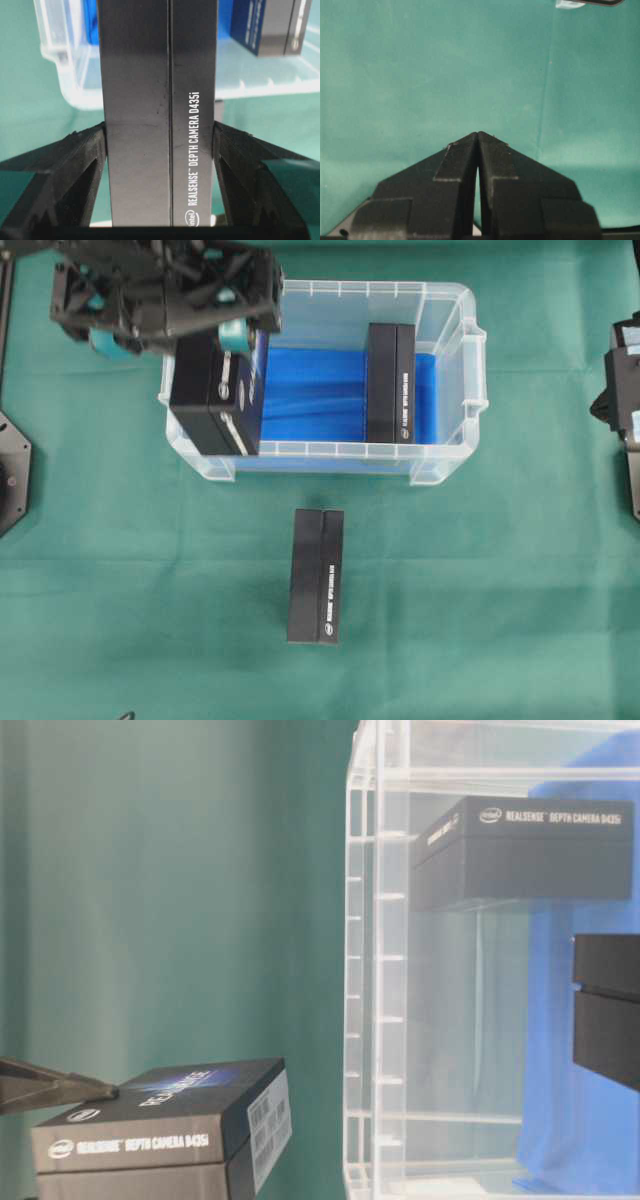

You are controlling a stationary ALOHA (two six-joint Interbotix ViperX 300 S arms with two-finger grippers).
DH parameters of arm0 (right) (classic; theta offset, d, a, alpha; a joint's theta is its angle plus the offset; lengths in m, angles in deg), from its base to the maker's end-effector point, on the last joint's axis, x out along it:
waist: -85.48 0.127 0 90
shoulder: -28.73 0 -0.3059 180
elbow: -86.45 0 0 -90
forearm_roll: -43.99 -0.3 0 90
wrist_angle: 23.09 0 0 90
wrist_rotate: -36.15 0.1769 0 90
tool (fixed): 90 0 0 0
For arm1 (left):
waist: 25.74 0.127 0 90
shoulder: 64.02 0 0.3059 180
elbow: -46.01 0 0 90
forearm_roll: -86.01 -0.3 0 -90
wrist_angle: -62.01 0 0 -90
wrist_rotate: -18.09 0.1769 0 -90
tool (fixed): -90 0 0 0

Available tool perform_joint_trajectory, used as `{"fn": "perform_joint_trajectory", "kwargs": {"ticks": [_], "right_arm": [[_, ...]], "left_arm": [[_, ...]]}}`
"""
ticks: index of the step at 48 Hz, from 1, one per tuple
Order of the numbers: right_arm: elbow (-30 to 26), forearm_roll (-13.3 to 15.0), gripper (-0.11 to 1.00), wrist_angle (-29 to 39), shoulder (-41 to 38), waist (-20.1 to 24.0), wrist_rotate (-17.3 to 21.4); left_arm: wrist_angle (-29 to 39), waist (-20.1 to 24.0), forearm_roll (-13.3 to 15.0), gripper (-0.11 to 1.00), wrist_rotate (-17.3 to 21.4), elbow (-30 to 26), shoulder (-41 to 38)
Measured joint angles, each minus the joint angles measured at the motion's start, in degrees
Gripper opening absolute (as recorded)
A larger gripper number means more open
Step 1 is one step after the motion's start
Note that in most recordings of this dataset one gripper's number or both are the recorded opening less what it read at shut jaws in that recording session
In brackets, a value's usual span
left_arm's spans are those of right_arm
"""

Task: Take the box out of the case with the left arm.
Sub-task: 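Carry the box out over the case front wall toward the table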

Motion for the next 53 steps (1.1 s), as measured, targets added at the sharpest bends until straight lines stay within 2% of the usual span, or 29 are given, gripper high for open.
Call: {"fn": "perform_joint_trajectory", "kwargs": {"ticks": [22,35,53], "right_arm": [[0.0,0.26,0.03,-0.18,0.0,0.0,-0.26],[0.0,0.35,0.03,-0.18,0.0,0.0,-0.26],[0.0,0.35,0.03,-0.18,0.0,0.0,-0.18]], "left_arm": [[0.0,-15.82,-0.35,0.61,-15.12,0.97,0.0],[0.0,-22.85,-0.35,0.61,-23.82,0.97,0.0],[0.0,-23.82,-0.44,0.61,-24.96,1.41,0.0]]}}
